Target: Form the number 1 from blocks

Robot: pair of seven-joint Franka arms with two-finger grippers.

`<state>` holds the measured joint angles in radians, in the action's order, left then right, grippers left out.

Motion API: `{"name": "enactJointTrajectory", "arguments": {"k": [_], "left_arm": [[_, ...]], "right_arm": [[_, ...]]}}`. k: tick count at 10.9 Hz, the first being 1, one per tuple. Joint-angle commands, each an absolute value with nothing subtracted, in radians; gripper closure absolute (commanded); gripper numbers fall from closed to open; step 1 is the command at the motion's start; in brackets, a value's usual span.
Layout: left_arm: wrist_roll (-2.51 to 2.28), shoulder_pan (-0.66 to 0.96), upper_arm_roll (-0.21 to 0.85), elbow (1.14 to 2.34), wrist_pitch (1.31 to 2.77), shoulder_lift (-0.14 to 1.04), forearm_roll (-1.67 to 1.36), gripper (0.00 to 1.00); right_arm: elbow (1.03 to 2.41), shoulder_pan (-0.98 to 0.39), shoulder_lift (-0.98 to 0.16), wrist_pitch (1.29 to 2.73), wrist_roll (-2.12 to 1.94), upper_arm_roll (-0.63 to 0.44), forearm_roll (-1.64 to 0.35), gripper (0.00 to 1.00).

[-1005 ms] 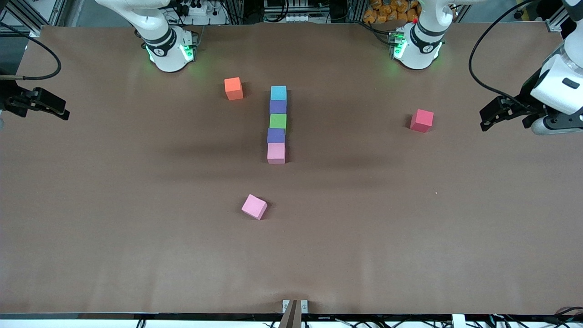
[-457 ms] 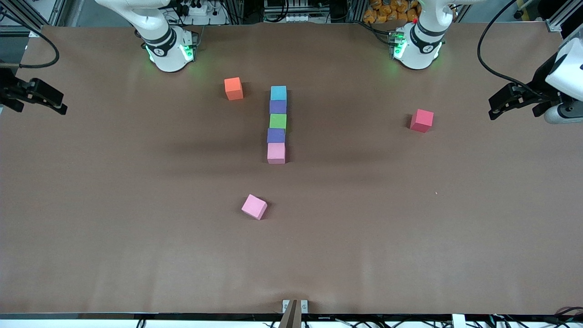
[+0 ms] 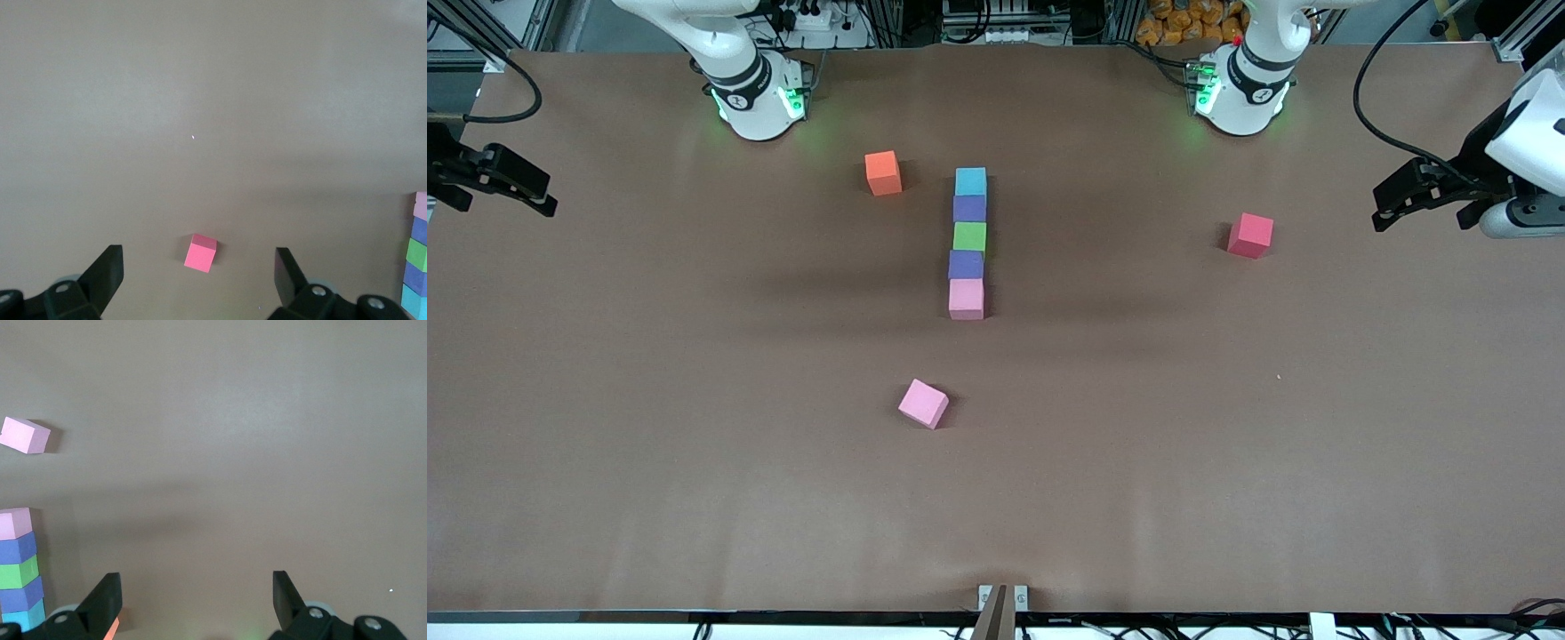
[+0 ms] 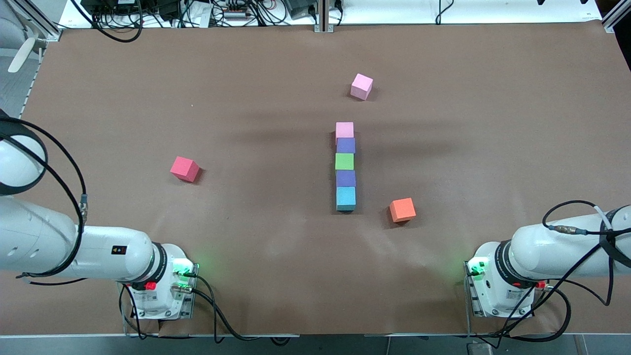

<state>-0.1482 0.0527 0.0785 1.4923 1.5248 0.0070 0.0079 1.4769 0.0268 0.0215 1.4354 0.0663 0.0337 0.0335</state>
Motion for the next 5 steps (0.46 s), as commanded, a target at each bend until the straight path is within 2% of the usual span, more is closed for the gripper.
{"name": "enactJointTrajectory", "arguments": {"k": [1,5], "left_arm": [[-0.1,0.048,0.08,1.465,1.5,0.011,-0.009,0.0],[-0.064,0.046,0.092,1.465,1.503,0.009,-0.014,0.0]], "right_arm": [[1.482,0.034,0.046,1.437,0.057,0.037,0.034,0.0],[1.482,0.035,0.044,1.434,0.058,0.035,0.034,0.0]]}}
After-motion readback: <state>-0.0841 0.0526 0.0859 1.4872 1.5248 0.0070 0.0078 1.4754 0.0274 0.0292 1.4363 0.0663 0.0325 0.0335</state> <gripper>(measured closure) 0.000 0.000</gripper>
